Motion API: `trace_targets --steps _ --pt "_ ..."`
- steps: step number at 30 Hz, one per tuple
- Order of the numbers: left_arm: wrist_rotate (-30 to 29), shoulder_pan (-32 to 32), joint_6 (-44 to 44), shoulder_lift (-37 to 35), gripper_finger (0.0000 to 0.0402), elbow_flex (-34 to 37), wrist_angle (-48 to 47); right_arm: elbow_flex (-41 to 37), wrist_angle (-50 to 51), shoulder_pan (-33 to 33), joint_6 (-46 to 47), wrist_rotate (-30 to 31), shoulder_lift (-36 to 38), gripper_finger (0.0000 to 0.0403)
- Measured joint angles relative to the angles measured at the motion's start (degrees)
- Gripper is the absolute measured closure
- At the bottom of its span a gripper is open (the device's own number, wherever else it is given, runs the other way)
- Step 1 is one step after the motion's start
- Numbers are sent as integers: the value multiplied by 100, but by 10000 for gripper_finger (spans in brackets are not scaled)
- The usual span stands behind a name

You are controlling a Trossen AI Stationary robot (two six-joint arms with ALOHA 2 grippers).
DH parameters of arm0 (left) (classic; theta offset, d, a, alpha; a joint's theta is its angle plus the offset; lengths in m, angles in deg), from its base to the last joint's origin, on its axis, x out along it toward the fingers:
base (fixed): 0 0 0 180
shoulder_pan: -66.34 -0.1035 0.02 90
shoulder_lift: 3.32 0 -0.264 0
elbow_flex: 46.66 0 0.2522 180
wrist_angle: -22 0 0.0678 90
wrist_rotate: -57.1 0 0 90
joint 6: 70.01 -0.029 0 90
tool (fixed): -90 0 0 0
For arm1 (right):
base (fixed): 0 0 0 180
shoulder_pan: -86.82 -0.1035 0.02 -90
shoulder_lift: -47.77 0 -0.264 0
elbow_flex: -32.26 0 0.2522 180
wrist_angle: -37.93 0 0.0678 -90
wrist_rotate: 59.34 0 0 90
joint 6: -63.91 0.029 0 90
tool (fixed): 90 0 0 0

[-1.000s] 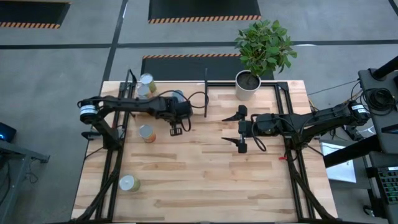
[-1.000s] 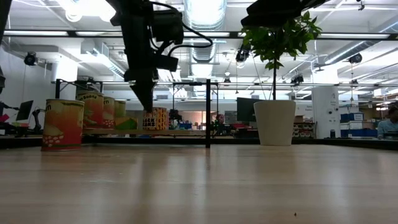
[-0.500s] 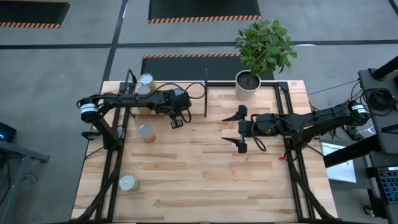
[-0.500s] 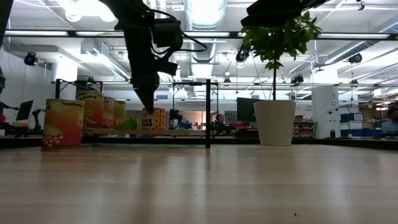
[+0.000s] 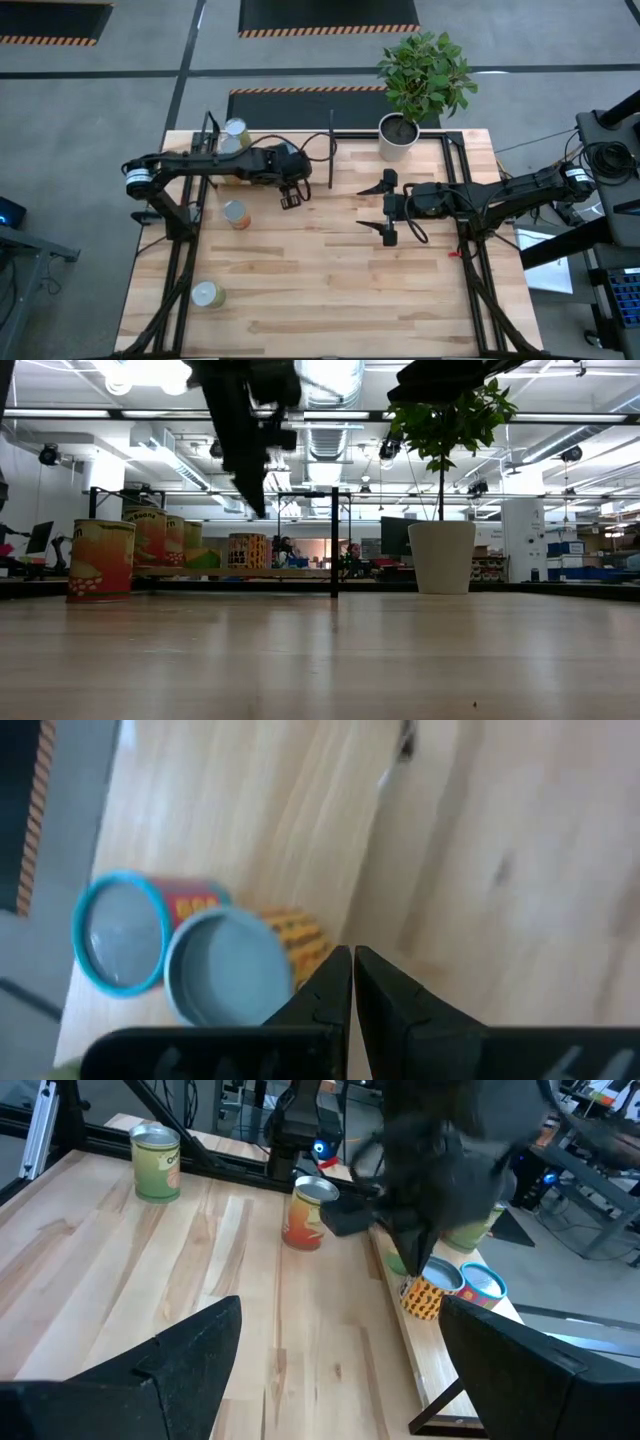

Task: Pick and place cans onto a shelf
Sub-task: Put the orange corn can on the shelf

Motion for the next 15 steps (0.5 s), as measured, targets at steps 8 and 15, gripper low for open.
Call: trace_targets --steps 8,15 --pt "4 1113 322 -863 402 -84 335 0 -38 1 -28 0 0 76" --pt "303 1960 2244 -1626 402 -84 -1027 37 -166 0 -164 -2 0 76"
